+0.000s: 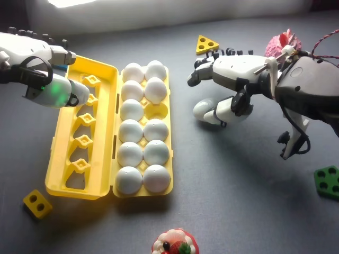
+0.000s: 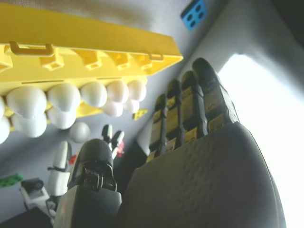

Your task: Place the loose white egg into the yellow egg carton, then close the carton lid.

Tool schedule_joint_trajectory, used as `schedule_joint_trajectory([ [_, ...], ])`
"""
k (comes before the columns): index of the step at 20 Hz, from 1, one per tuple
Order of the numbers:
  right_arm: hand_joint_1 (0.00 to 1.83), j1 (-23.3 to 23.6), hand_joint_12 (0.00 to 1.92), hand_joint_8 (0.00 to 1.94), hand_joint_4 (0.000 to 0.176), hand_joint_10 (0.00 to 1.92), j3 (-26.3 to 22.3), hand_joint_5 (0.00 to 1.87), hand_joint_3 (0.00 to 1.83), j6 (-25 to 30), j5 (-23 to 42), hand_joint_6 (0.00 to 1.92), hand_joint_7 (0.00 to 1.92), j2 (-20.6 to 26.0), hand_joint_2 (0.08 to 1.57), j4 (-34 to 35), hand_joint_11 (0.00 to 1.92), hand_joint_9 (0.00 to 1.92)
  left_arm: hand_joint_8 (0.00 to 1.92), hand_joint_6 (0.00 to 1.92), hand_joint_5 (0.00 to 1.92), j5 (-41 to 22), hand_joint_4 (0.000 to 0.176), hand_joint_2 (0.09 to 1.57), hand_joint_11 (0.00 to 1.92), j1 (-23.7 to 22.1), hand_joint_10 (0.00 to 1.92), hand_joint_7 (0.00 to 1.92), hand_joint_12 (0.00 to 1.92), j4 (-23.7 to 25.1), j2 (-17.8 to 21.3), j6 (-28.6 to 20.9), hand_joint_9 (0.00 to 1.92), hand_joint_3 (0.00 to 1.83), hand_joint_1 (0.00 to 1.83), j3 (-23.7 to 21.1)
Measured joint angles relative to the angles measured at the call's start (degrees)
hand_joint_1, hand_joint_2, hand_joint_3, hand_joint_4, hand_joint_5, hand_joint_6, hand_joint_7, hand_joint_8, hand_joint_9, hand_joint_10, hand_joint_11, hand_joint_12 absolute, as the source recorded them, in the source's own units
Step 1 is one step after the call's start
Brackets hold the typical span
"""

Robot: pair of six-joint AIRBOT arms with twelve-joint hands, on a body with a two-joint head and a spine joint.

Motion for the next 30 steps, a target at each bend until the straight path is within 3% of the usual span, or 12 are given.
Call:
schedule_joint_trajectory([
  [2,1.09,-0.2,0.00,0.00,0.000,0.00,0.0,0.27,0.00,-0.1,0.4,0.40,0.01,-0.1,1.12,-0.1,0.00,0.00,0.00,0.01,0.14,-0.9,0.020,1.32,0.00,0.0,0.01,0.20,0.68,0.4,0.0,0.0,0.16,0.00,0.07,0.0],
  [4,1.11,-0.9,0.00,0.00,0.000,0.00,0.0,0.24,0.00,-0.5,0.5,0.48,0.01,-0.6,1.12,0.0,0.00,0.00,0.00,0.00,0.13,-2.3,0.015,1.33,0.00,0.0,0.00,0.18,0.62,0.9,0.0,-0.1,0.13,0.00,0.02,0.2],
  [7,1.12,-1.2,0.00,0.00,0.000,0.00,0.3,0.21,0.00,-0.8,0.0,0.55,0.00,-1.3,1.12,0.2,0.00,0.00,0.00,0.01,0.11,-2.3,0.012,1.33,0.00,0.0,0.01,0.17,0.39,3.1,0.0,-1.8,0.10,0.00,0.07,0.2],
  [11,1.12,-1.4,0.00,0.00,0.000,0.00,0.6,0.22,0.00,-0.9,0.2,0.56,0.01,-1.7,1.11,0.1,0.00,0.00,0.00,0.01,0.13,-2.3,0.010,1.32,0.00,0.0,0.01,0.19,0.52,3.1,0.0,-1.8,0.13,0.00,0.11,0.2],
  [15,1.13,-1.7,0.00,0.01,0.000,0.00,0.7,0.23,0.00,-0.9,0.2,0.56,0.02,-1.7,1.10,0.0,0.00,0.00,0.00,0.00,0.12,-3.2,0.005,1.33,0.00,0.1,0.00,0.17,0.43,3.5,0.0,-1.7,0.11,0.00,0.08,0.7],
  [18,1.12,-1.9,0.00,0.00,0.000,0.00,1.0,0.21,0.00,-1.1,0.3,0.54,0.00,-2.0,1.12,0.1,0.00,0.00,0.00,0.00,0.09,-4.4,0.008,1.33,0.00,-0.2,0.00,0.18,0.51,5.4,0.0,-1.9,0.12,0.00,0.03,1.7],
  [21,1.13,-2.1,0.00,0.01,0.000,0.00,1.1,0.24,0.00,-1.2,0.4,0.56,0.02,-2.0,1.12,-0.1,0.00,0.00,0.00,0.00,0.10,-5.0,0.017,1.33,0.00,-0.3,0.01,0.19,0.58,2.3,0.0,-2.2,0.14,0.00,0.05,1.7],
  [23,1.13,-2.3,0.00,0.01,0.000,0.00,1.1,0.24,0.00,-1.8,0.4,0.55,0.03,-2.0,1.11,0.2,0.00,0.00,0.00,0.00,0.11,-4.7,0.008,1.33,0.00,-0.3,0.00,0.20,0.58,3.3,0.0,-2.2,0.14,0.00,0.05,1.3],
  [30,1.13,-2.5,0.00,0.00,0.000,0.00,1.4,0.22,0.00,-1.9,0.6,0.55,0.00,-2.1,1.12,0.1,0.00,0.00,0.00,0.01,0.12,-3.9,0.009,1.33,0.00,-0.9,0.00,0.21,0.63,2.1,0.0,-2.4,0.15,0.00,0.07,0.2],
])
